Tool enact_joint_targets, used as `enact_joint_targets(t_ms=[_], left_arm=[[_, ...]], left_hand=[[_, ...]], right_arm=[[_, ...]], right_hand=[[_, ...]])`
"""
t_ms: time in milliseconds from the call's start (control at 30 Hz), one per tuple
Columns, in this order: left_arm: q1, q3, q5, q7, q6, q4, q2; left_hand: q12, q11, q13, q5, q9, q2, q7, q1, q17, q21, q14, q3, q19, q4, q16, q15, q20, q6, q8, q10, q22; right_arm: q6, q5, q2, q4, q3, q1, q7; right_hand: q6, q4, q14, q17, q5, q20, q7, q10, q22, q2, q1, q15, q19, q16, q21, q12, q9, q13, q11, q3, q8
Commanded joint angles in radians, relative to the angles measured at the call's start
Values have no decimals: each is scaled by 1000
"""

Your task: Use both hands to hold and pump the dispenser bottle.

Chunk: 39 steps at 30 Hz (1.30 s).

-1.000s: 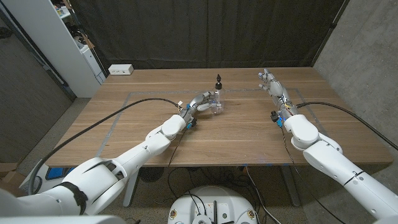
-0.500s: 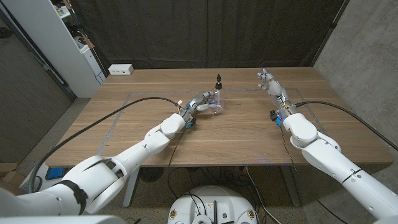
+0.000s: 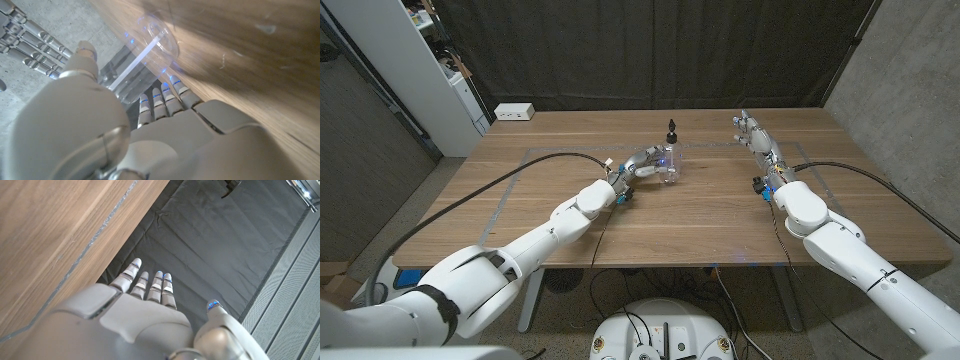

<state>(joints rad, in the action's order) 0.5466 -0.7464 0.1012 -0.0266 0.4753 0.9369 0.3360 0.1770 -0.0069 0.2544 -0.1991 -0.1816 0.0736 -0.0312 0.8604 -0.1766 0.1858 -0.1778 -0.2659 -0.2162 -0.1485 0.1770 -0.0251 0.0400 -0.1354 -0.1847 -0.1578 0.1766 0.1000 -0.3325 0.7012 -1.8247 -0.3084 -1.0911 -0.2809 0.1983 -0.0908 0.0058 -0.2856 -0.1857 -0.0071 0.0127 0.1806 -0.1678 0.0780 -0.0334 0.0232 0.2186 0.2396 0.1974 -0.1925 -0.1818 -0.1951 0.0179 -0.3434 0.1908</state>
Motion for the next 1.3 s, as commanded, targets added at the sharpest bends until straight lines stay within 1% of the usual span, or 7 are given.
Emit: enact_joint_targets(t_ms=[33, 300, 500, 800, 1067, 1133, 1300], left_arm=[[10, 2, 17, -68, -42, 88, 53], [49, 34, 40, -80, -115, 214, 120], [72, 69, 60, -74, -133, 272, 160], [117, 117, 136, -111, -167, 366, 214], [134, 155, 233, -191, -124, 343, 227], [136, 163, 228, -185, -112, 344, 235], [149, 189, 263, -212, -87, 350, 257]], left_hand=[[-1, 13, -19, 4, 0, 4, 19, -29, 0, -8, 42, 10, 41, 3, -6, 13, 40, 44, 7, 47, -2], [0, 38, -47, 6, 1, 5, 44, -77, 1, -11, 138, 19, 126, 8, -10, 42, 47, 113, 7, 124, -5], [4, 36, -49, 6, 1, 4, 53, -85, 1, -11, 139, 20, 133, 10, -6, 43, 53, 115, 5, 122, -5], [5, 52, -57, 9, 2, -1, 64, -124, 1, -11, 161, 29, 162, 22, -4, 53, 51, 104, -4, 144, -7], [12, 48, -61, 9, 2, -13, 58, -146, 2, -4, 156, 30, 157, 29, 2, 47, 49, 96, -6, 136, -7], [12, 49, -62, 10, 2, -15, 58, -149, 2, -3, 157, 29, 155, 30, 2, 47, 50, 96, -5, 136, -7], [12, 43, -63, 10, 2, -26, 56, -161, 2, -2, 159, 29, 154, 36, 2, 45, 54, 99, -3, 140, -7]], right_arm=[[14, -6, 3, 12, 4, -2, -2], [30, -14, 3, 28, 9, -1, 5], [78, -22, -5, 63, 13, 4, 20], [120, -55, -20, 102, 16, 10, 48], [174, -67, -48, 150, 13, 18, 56], [278, -133, -96, 202, 26, 20, 101], [306, -157, -115, 235, 24, 29, 122]], right_hand=[[-3, 6, 1, -3, -8, 0, 1, 2, -3, 54, -5, 8, 3, 5, -6, -5, -3, -1, 0, 1, 3], [-8, 7, -2, -3, -7, -6, 2, -1, -3, 53, -6, 10, -1, 4, -7, -4, -3, -1, -2, 1, 1], [-25, 11, -4, -1, -7, -31, -3, -16, -2, 53, -8, 26, 2, 2, -6, 1, -2, 0, -3, 0, -4], [-51, 11, -12, 0, -7, -37, -6, -35, -1, 55, -7, 29, -5, -2, -9, 5, -1, 1, 2, -2, -11], [-64, 4, -15, -1, -8, -37, -4, -46, -1, 58, 0, 28, -8, -4, -10, 7, 0, 2, -7, -1, -12], [-71, 1, -16, -2, -8, -38, -4, -51, -1, 60, 3, 28, -9, -4, -10, 8, 0, 2, -9, -1, -14], [-105, -10, -25, -2, -9, -37, -7, -72, -1, 59, 12, 25, -18, -9, -12, 11, 1, 3, -6, 1, -20]])
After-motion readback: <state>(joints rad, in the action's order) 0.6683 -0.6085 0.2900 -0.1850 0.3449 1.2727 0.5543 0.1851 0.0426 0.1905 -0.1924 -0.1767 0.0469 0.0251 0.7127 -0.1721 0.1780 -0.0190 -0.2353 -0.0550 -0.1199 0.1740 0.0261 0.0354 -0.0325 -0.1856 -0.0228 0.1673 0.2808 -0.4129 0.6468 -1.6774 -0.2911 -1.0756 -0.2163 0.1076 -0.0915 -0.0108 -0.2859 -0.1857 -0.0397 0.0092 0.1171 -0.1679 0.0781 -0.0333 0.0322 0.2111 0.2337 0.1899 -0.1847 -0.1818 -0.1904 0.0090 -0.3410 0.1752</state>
